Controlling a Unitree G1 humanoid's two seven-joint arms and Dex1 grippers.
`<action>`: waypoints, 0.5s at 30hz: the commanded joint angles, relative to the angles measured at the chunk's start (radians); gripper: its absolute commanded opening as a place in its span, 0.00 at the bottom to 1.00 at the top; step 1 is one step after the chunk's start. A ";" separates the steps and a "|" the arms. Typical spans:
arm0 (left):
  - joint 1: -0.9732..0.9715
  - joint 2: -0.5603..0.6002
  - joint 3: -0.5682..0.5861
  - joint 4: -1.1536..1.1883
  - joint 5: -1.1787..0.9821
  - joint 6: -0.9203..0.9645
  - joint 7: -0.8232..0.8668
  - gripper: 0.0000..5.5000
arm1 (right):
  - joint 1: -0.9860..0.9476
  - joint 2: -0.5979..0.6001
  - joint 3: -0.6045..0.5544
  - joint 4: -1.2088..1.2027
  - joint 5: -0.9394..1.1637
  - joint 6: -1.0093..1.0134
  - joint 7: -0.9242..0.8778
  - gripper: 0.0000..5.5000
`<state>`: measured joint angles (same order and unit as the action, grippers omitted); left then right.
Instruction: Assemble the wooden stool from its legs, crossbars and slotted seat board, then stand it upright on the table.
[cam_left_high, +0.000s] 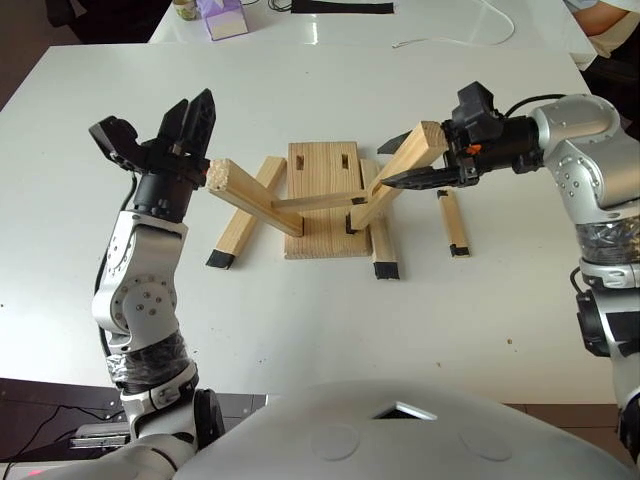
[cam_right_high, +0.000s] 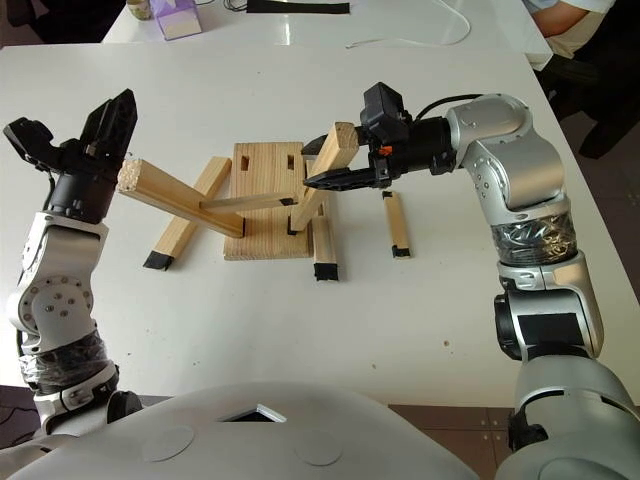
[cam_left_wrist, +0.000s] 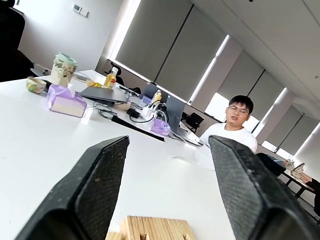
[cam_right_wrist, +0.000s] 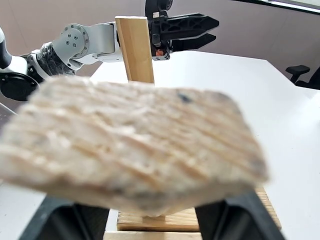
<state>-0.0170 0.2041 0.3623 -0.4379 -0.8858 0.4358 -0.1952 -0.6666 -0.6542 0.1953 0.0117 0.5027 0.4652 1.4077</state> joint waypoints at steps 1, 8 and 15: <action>0.033 -0.031 -0.031 -0.030 0.030 -0.022 0.019 0.54 | -0.024 -0.004 0.047 -0.028 -0.037 0.035 0.000 0.36; 0.126 -0.091 -0.032 -0.037 0.061 -0.072 0.045 0.54 | 0.043 -0.015 0.080 -0.153 -0.083 0.054 -0.094 0.36; 0.178 -0.139 -0.062 -0.033 0.089 -0.103 0.061 0.54 | 0.068 -0.034 0.064 -0.219 -0.088 0.065 -0.158 0.36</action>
<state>0.1547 0.0791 0.3119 -0.4686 -0.8181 0.3431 -0.1527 -0.6115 -0.6735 0.2453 -0.1973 0.4554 0.5265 1.2754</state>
